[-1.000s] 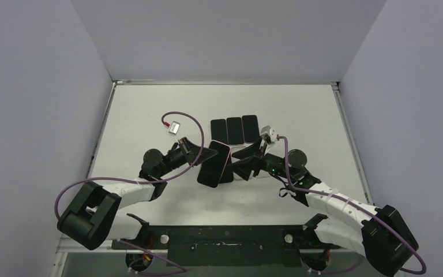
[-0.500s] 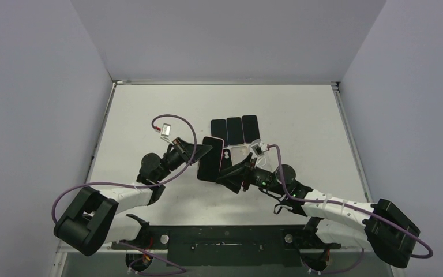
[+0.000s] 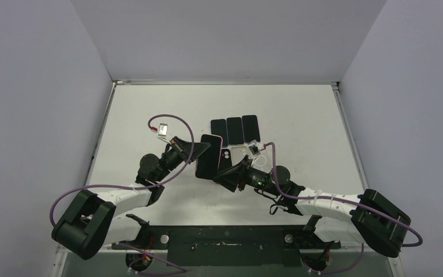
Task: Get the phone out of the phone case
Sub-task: Remove the phone case from the phone.
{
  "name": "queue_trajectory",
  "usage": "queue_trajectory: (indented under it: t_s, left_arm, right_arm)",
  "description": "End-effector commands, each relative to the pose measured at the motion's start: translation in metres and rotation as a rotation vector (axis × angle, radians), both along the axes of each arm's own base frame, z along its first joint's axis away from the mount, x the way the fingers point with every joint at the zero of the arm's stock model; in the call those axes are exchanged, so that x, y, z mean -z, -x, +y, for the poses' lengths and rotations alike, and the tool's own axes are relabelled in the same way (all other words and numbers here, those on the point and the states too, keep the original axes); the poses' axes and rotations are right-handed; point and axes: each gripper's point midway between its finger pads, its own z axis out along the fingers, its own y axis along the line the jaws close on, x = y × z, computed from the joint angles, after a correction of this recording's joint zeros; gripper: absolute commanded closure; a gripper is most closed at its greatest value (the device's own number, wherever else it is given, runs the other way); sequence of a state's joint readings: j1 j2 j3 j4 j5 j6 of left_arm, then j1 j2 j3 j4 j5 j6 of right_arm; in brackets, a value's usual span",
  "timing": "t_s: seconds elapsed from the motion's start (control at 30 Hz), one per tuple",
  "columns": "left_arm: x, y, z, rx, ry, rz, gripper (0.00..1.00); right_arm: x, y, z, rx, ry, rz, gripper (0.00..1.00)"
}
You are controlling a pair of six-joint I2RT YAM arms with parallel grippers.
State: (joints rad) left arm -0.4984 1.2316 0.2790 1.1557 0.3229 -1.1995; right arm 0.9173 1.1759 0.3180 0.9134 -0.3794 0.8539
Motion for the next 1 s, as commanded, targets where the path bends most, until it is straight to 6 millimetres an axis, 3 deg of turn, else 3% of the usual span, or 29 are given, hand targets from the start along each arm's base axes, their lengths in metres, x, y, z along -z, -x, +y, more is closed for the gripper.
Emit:
queue_trajectory:
  t_s: [0.0,0.5,0.97]
  left_arm:
    - [-0.039,0.004,0.003,-0.01,0.096,-0.108,1.0]
    - [-0.066,0.033,-0.007,0.074,0.222,-0.125,1.0]
    - [-0.075,0.044,-0.009,0.111,0.281,-0.125,1.0]
  right_arm:
    - [-0.026,0.007,0.006,-0.032,-0.093,-0.04,0.54]
    - [-0.017,-0.004,0.01,-0.007,-0.098,-0.018,0.54]
    - [-0.012,-0.011,0.009,-0.021,-0.125,0.008,0.54]
